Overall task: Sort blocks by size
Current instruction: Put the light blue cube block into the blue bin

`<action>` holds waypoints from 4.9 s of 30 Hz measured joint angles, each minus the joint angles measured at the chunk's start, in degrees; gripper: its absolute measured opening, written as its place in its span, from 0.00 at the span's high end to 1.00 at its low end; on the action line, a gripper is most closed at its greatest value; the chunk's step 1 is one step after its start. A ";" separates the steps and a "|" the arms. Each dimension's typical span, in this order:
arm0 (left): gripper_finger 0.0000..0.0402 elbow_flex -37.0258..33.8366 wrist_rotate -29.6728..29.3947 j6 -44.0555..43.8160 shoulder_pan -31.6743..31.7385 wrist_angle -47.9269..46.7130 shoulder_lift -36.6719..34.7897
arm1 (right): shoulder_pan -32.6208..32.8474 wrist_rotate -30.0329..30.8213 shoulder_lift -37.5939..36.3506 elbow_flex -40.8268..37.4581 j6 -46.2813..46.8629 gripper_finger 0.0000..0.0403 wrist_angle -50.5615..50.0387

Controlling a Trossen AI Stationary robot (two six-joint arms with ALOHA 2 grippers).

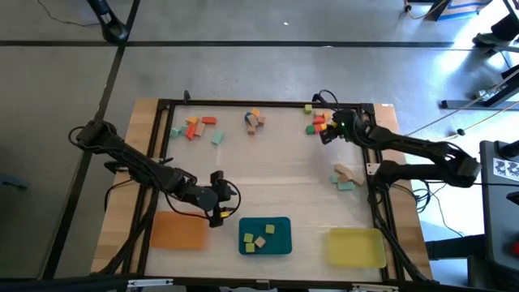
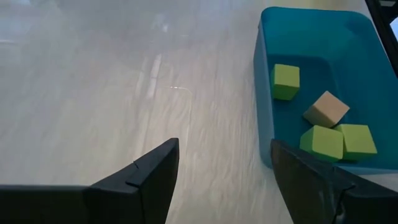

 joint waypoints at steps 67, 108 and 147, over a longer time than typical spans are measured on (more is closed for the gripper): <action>0.41 0.02 -2.83 0.34 0.00 0.00 0.02 | -4.74 -23.32 -5.72 -0.15 2.26 0.56 -15.37; 0.41 0.02 -2.81 0.59 0.00 -0.04 0.04 | 3.96 -7.38 9.22 -2.54 -0.58 0.65 -4.44; 0.41 0.04 -2.81 0.37 0.01 0.00 0.04 | 44.98 -27.49 -2.89 -2.47 3.92 0.65 26.87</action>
